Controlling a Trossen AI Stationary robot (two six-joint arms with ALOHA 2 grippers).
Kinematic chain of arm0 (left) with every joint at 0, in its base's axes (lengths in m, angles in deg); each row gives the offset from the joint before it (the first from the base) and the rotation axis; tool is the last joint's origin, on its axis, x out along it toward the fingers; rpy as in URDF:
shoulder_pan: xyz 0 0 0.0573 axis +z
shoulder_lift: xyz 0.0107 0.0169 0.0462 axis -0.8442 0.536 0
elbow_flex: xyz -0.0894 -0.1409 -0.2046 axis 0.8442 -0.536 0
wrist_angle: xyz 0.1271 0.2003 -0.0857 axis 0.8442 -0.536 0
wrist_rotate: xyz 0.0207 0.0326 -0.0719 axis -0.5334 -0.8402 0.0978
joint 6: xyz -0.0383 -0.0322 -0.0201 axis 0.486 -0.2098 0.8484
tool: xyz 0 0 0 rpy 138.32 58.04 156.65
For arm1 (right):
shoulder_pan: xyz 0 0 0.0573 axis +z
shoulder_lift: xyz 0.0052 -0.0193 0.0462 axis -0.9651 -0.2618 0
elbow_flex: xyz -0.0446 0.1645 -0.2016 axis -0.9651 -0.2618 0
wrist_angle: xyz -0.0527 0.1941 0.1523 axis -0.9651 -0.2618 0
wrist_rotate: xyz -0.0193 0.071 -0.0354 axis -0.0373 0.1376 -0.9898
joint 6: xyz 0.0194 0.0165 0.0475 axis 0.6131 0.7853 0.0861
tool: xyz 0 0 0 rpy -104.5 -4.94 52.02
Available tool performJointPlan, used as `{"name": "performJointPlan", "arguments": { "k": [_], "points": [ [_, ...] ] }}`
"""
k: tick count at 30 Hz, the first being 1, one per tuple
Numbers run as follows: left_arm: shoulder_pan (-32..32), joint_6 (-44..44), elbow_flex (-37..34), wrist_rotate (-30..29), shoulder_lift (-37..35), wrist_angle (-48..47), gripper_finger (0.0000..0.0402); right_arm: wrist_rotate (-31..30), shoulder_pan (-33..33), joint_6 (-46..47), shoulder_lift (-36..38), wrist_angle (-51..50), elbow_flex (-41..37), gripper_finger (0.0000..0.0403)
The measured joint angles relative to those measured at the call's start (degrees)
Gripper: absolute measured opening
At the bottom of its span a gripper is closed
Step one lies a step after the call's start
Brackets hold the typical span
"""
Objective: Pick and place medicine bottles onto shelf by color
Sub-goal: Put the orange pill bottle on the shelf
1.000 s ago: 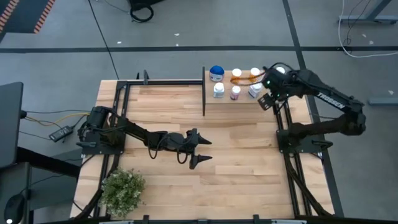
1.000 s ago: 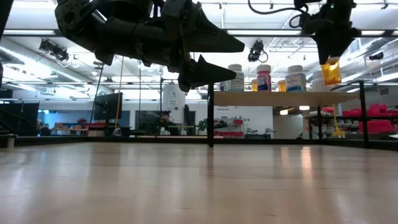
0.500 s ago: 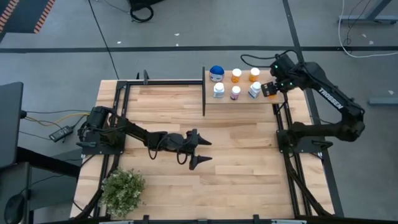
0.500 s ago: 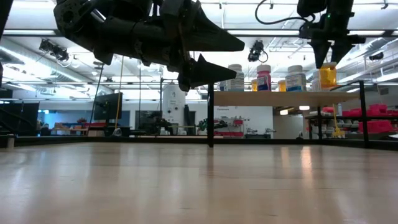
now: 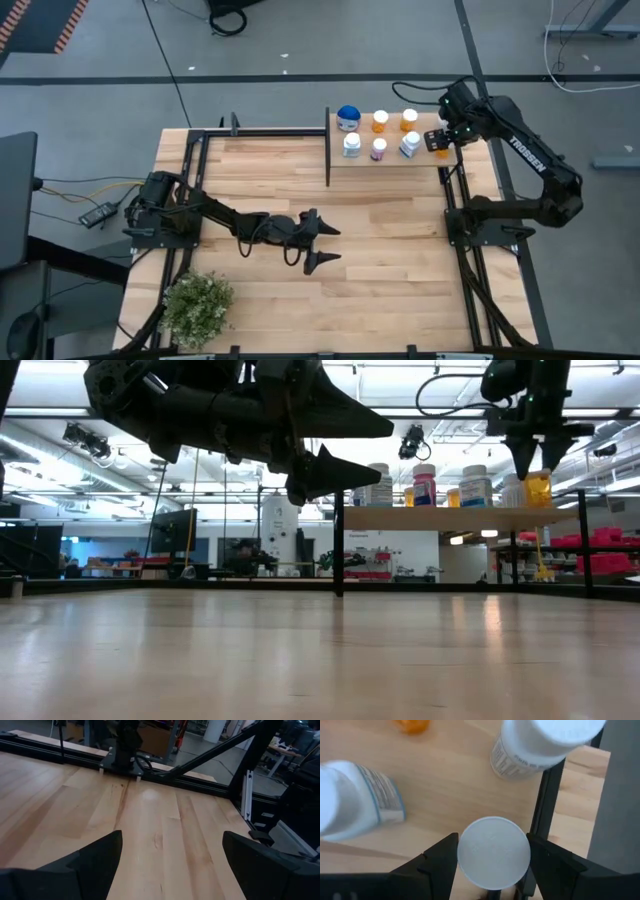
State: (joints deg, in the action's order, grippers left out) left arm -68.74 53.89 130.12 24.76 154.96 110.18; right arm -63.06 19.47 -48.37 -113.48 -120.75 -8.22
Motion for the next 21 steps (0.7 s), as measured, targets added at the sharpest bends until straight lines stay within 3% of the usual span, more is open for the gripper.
{"name": "performJointPlan", "arguments": {
  "k": [21],
  "points": [
    [-0.1, 0.14, 0.0, 0.01, 0.0, -0.04, 0.035, 3.75, -2.42, -2.83, 0.2, 2.7, -2.62, 0.0233]
  ]
}}
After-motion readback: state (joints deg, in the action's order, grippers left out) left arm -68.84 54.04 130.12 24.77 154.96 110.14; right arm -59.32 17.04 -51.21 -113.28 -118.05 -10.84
